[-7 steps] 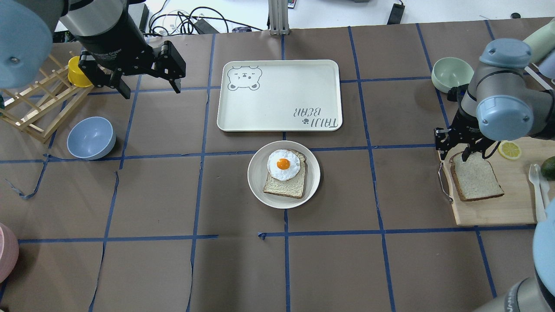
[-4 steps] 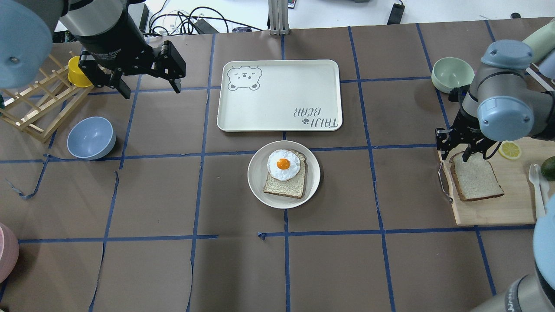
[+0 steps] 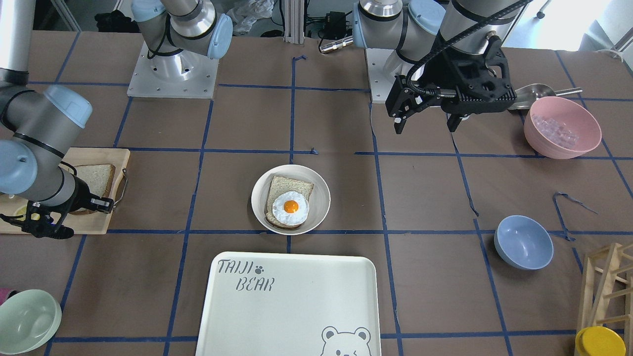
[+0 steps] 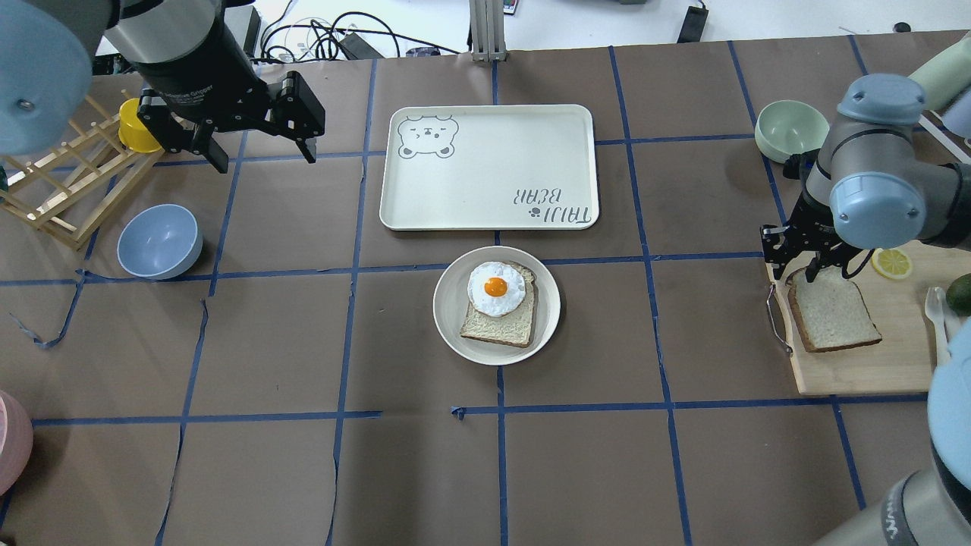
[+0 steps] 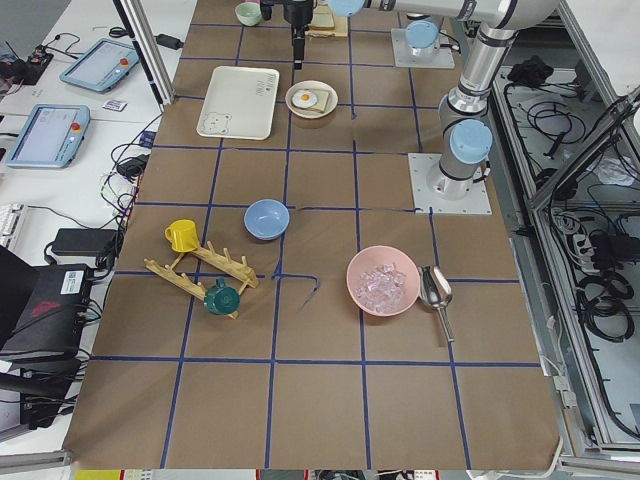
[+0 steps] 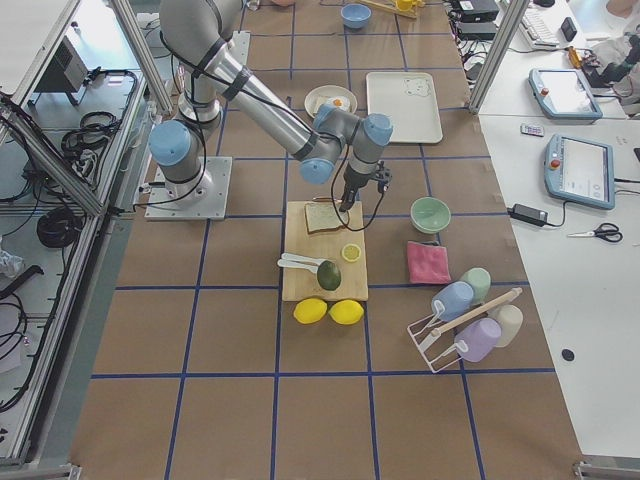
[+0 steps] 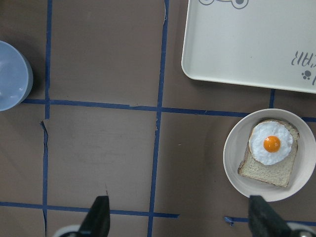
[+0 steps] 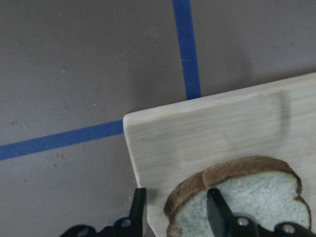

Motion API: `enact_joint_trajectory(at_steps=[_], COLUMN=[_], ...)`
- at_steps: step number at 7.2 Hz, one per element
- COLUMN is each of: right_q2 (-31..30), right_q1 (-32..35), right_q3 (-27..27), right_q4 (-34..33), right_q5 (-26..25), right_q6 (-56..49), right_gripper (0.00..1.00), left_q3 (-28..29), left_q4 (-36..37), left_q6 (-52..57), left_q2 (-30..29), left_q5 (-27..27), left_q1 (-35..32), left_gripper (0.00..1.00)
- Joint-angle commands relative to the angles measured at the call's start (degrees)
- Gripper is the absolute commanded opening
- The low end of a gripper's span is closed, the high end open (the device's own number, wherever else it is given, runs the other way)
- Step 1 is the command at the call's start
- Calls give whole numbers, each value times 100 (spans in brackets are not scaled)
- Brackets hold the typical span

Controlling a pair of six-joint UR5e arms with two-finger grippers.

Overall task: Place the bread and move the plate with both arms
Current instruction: 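Close the right gripper on the bread slice's edge and tilt it up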

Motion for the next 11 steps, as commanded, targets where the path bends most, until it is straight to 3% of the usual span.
enact_joint_trajectory(at_steps=[1, 2, 5, 9, 11], right_q2=[10, 10, -86, -254, -656], right_q1=[0, -9, -9, 9, 105], right_q3=[4, 4, -75, -557, -909], right_q4=[3, 12, 274, 1364, 2005], right_q5=[-1, -1, -1, 17, 104], right_q6=[-17, -17, -17, 36, 80], right_gripper=[12, 0, 0, 0, 0], left_q3=[0, 0, 0, 0, 0], left_q4=[3, 3, 3, 3, 3], left_q6=[0, 0, 0, 0, 0], left_q2=[-1, -1, 8, 8, 8], left_q5=[4, 4, 4, -5, -5], left_q1=[0, 0, 0, 0, 0], left_gripper=[100, 100, 100, 100, 100])
